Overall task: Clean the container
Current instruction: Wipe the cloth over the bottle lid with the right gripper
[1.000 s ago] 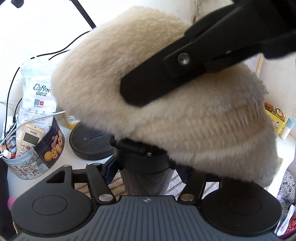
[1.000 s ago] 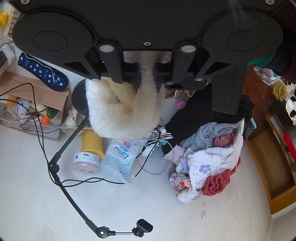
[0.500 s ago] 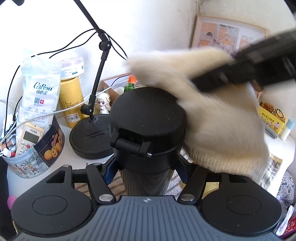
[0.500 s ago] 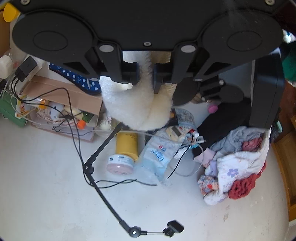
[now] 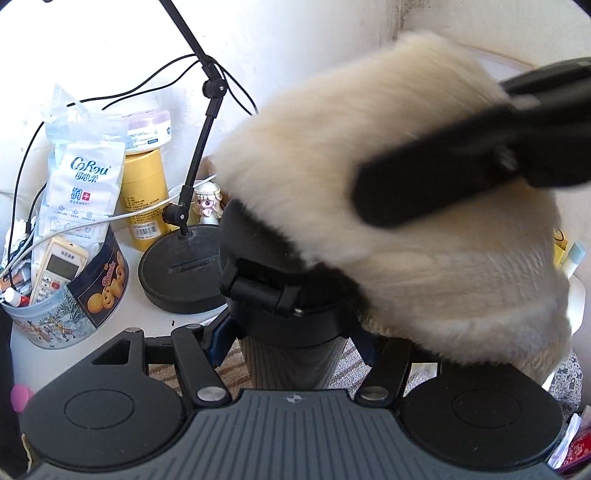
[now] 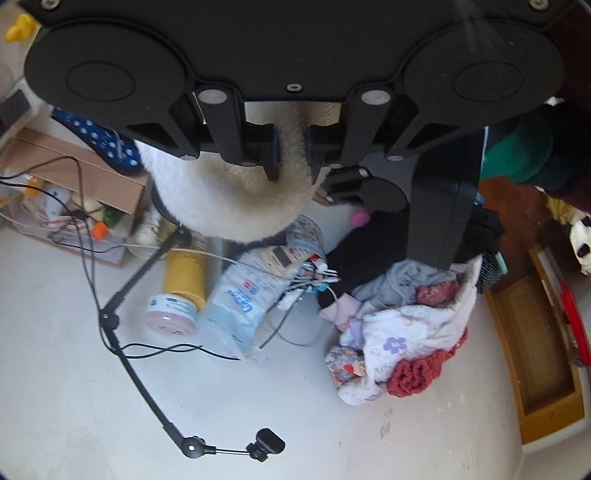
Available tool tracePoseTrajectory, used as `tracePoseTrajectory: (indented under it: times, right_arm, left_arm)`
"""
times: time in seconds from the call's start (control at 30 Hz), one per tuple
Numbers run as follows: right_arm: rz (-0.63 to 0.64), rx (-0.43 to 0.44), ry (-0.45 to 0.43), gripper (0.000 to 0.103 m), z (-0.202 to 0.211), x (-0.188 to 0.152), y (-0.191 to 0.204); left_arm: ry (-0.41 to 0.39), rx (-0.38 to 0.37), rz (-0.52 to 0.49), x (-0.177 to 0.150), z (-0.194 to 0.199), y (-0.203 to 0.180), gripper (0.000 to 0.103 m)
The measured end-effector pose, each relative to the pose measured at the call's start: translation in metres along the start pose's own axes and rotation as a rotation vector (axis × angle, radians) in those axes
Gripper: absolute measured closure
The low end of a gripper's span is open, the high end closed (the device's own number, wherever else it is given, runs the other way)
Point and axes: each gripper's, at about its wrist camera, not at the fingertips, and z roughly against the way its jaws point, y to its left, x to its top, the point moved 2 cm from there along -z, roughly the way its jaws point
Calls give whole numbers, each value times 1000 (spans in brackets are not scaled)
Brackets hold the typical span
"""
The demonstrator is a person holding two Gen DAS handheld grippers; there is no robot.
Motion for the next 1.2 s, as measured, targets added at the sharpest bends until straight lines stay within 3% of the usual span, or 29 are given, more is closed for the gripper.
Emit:
tracePoseTrajectory:
  times: [0.1, 0.27, 0.63, 0.97, 1.07, 1.2]
  right_arm:
    - [-14, 21, -19, 91, -10, 8, -8]
    - [-63, -17, -37, 91, -26, 20, -26]
    - [-184, -85, -55, 91, -14, -2, -57]
    - [-225, -81, 97, 91, -29, -64, -52]
    - [-279, -61, 57, 91, -21, -64, -57]
    - [-247, -49, -11, 91, -4, -43, -50]
  left_arm:
    - [0, 3, 4, 0, 1, 1, 40]
    - [-1, 8, 3, 0, 1, 0, 39]
    - [6, 10, 1, 2, -1, 0, 39]
    - [9, 8, 18, 2, -1, 4, 39]
    - [13, 8, 18, 3, -1, 4, 39]
    - [21, 6, 20, 4, 0, 5, 39]
